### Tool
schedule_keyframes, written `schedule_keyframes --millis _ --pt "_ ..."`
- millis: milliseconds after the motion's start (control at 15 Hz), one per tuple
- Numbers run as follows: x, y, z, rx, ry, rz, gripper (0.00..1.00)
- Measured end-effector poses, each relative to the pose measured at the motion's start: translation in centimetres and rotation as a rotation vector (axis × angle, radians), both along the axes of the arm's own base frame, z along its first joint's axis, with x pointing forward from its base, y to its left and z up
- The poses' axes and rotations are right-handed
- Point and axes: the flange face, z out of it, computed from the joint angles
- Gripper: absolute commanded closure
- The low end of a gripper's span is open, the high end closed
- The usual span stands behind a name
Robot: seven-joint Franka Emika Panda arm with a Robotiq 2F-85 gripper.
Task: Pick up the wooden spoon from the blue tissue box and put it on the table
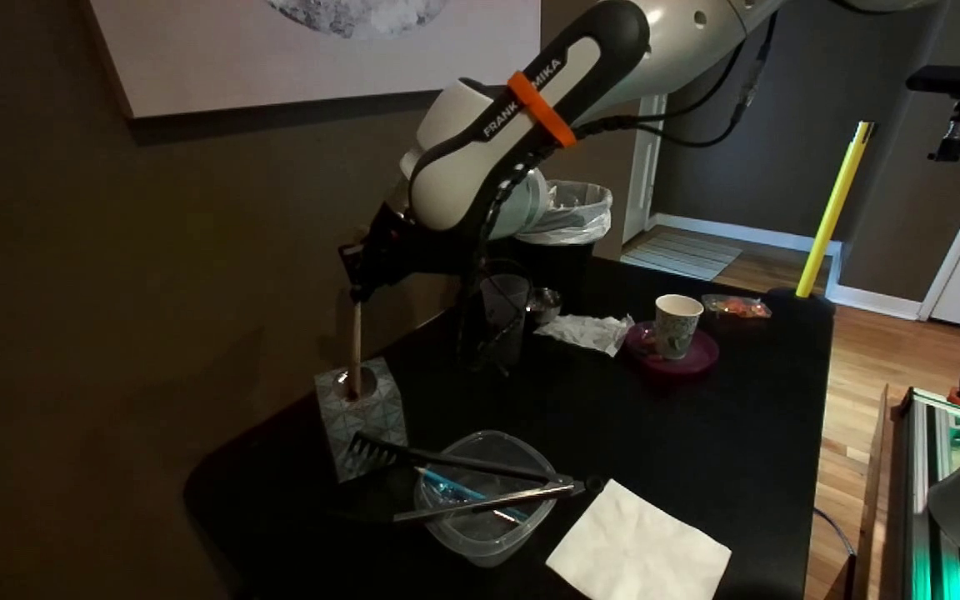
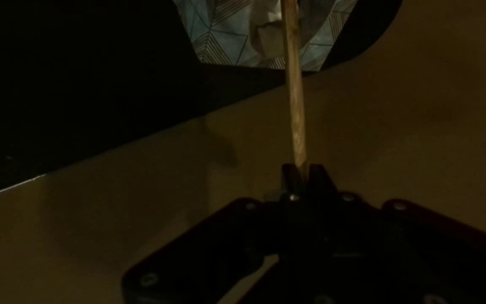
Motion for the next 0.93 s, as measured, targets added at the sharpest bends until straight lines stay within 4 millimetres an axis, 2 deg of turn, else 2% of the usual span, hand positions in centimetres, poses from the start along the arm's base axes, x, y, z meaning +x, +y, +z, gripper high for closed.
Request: schedule_keyframes --millis 267,400,533,800,933 --pt "-2.0 -1.0 3.9 0.005 -0.093 -0.007 0.98" --pt "-3.1 -2.3 5.7 -0.006 -0.118 -0.016 0.98" --pt "-4.2 -5.3 7.1 -0.063 -0.129 -0.028 0.98" --pt "-6.4 -12.9 8.7 -0.276 -0.054 -0.019 0.98" --pt "-7.5 -14.6 8.8 -0.376 0.017 0.013 0.98"
